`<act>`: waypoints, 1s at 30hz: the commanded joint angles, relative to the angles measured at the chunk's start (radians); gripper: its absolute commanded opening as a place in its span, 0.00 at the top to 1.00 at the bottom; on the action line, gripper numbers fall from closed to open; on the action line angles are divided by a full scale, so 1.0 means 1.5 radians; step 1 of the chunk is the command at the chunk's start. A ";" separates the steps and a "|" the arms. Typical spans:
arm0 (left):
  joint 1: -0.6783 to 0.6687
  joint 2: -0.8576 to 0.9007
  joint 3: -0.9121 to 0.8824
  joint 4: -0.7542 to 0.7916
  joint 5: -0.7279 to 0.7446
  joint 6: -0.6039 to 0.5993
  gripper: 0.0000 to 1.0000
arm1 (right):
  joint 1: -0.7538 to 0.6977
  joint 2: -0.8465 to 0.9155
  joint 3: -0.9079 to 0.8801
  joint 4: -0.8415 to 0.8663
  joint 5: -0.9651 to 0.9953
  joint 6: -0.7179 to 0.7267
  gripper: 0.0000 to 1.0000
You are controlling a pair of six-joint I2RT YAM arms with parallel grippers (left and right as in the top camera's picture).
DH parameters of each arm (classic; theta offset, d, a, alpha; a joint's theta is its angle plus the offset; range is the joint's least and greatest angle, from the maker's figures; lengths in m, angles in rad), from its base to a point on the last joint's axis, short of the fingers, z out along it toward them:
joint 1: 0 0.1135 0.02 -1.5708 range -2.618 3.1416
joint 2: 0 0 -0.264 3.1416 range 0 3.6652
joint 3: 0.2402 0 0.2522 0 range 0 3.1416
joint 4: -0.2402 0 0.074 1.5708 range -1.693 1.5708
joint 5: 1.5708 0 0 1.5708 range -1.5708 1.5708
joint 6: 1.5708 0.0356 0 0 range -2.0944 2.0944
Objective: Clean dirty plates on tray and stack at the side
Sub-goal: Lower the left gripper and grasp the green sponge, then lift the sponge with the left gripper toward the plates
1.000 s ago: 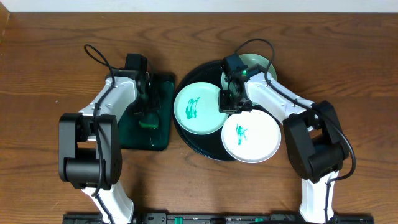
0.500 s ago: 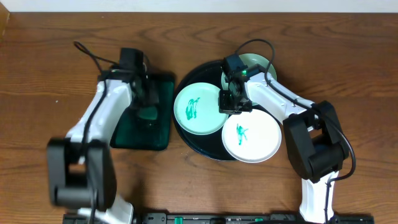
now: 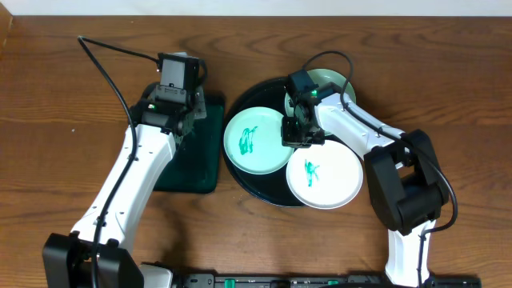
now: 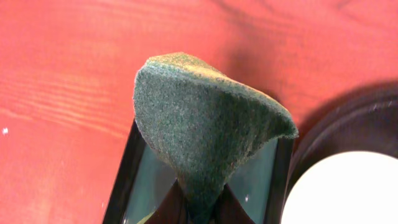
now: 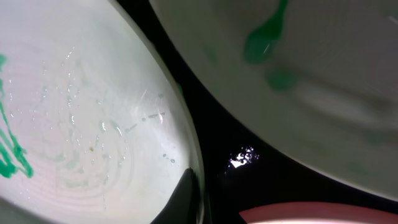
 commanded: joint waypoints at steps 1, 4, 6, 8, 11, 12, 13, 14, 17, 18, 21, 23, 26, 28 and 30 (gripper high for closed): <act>-0.010 -0.004 0.010 0.032 -0.049 0.014 0.93 | 0.014 0.017 -0.009 -0.017 -0.009 -0.028 0.99; -0.016 -0.004 0.010 0.048 -0.078 0.014 0.93 | 0.014 0.017 -0.009 -0.017 -0.009 -0.028 0.99; -0.016 -0.004 0.010 0.049 -0.079 0.017 0.93 | 0.014 0.017 -0.009 -0.017 -0.009 -0.028 0.99; -0.016 -0.004 0.011 0.049 -0.079 0.017 0.93 | 0.014 0.017 -0.009 -0.015 -0.009 -0.028 0.99; -0.016 -0.004 0.010 0.050 -0.090 0.017 0.93 | 0.014 0.017 -0.009 -0.014 -0.009 -0.028 0.99; -0.016 -0.004 0.010 0.049 -0.093 0.017 0.93 | 0.014 0.017 -0.009 -0.014 -0.009 -0.028 0.99; -0.016 -0.004 0.011 0.049 -0.096 0.017 0.93 | 0.014 0.017 -0.009 -0.014 -0.009 -0.028 0.99; -0.016 -0.004 0.011 0.049 -0.095 0.019 0.93 | 0.014 0.017 -0.009 -0.014 -0.009 -0.027 0.99; -0.016 -0.004 0.010 0.049 -0.096 0.019 0.93 | 0.014 0.017 -0.009 -0.014 -0.009 -0.027 0.99; -0.016 -0.004 0.010 0.049 -0.096 0.019 0.93 | 0.014 0.017 -0.009 -0.014 -0.009 -0.027 0.99; -0.016 -0.004 0.010 0.049 -0.096 0.019 0.93 | 0.014 0.017 -0.009 -0.014 -0.009 -0.027 0.99; -0.016 -0.004 0.010 0.049 -0.096 0.019 0.93 | 0.014 0.017 -0.009 -0.014 -0.009 -0.027 0.99; -0.016 -0.004 0.010 0.049 -0.096 0.019 0.93 | 0.014 0.017 -0.009 -0.014 -0.009 -0.027 0.99; -0.016 -0.004 0.010 0.049 -0.096 0.019 0.93 | 0.014 0.017 -0.009 -0.014 -0.009 -0.027 0.99; -0.016 -0.004 0.010 0.049 -0.096 0.019 0.93 | 0.014 0.017 -0.009 -0.013 -0.009 -0.027 0.99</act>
